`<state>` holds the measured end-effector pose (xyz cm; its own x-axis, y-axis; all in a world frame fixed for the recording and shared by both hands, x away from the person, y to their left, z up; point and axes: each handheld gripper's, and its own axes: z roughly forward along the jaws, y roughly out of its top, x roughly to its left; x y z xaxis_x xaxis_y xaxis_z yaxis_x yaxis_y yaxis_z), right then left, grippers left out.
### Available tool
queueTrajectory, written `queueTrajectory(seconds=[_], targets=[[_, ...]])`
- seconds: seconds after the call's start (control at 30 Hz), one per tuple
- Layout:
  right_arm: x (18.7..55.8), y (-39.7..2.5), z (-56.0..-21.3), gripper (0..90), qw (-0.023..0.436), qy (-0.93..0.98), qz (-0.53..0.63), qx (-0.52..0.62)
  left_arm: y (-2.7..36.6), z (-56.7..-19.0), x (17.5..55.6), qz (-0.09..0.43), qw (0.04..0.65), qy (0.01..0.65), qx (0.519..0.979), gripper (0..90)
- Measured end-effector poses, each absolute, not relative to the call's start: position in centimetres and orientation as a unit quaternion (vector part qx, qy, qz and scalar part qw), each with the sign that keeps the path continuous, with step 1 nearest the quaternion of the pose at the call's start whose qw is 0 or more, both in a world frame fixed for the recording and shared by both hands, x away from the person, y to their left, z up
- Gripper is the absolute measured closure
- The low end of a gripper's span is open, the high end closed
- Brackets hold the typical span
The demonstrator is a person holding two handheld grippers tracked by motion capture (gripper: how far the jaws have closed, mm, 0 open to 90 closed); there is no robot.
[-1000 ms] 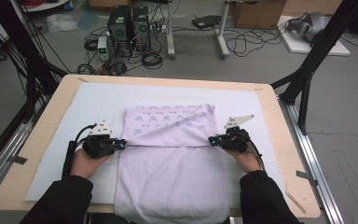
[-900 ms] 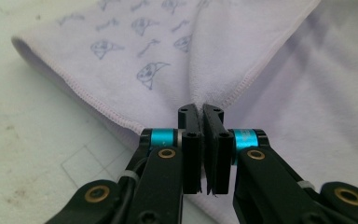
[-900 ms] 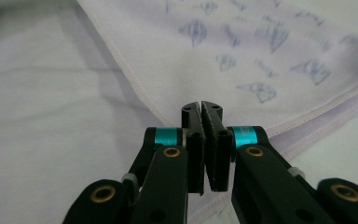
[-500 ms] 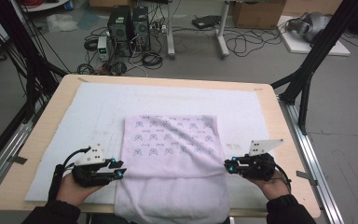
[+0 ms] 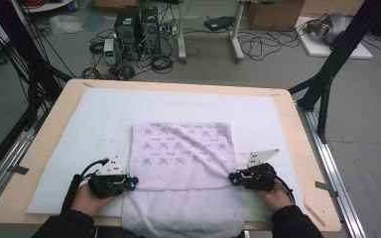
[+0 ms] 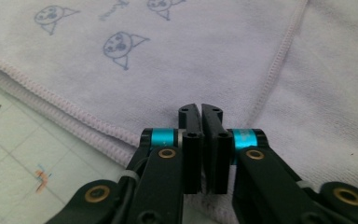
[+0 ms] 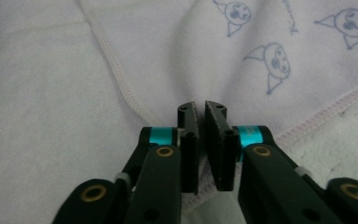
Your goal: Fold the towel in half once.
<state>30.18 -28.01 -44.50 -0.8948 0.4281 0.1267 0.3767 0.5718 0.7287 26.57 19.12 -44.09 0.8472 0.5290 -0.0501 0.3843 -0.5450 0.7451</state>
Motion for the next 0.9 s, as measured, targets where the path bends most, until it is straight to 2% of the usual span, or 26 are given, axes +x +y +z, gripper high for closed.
queueTrajectory(seconds=[0.17, 0.27, 0.5, 0.53, 0.57, 0.6, 0.7, 0.9], targets=[[30.0, -28.1, -44.1, 87.3, 0.030, 0.884, 0.408, 0.226, 19.8, -43.1, 26.2, 0.094, 0.408, 0.260, 0.870, 88.4], [29.4, -28.7, -42.6, 87.3, 0.034, 0.871, 0.437, 0.222, 20.5, -41.9, 25.4, 0.103, 0.422, 0.259, 0.863, 88.5], [26.2, -29.0, -40.5, 87.2, 0.022, 0.872, 0.449, 0.192, 21.5, -40.6, 21.4, 0.099, 0.444, 0.233, 0.860, 88.4], [25.7, -29.1, -40.7, 84.7, 0.014, 0.875, 0.446, 0.187, 21.5, -40.8, 21.2, 0.094, 0.444, 0.233, 0.860, 87.7], [25.6, -29.1, -40.9, 77.1, 0.006, 0.875, 0.445, 0.189, 21.5, -41.0, 21.2, 0.096, 0.439, 0.239, 0.860, 84.0], [25.8, -29.1, -41.2, 75.2, 0.003, 0.874, 0.444, 0.199, 21.5, -41.2, 21.4, 0.097, 0.437, 0.245, 0.860, 73.6], [27.2, -28.9, -41.4, 64.1, 0.012, 0.867, 0.445, 0.223, 21.7, -41.3, 23.3, 0.116, 0.438, 0.263, 0.852, 69.7], [32.5, -27.9, -40.5, 58.6, 0.057, 0.860, 0.439, 0.255, 21.9, -41.0, 28.9, 0.154, 0.451, 0.310, 0.823, 64.8]])
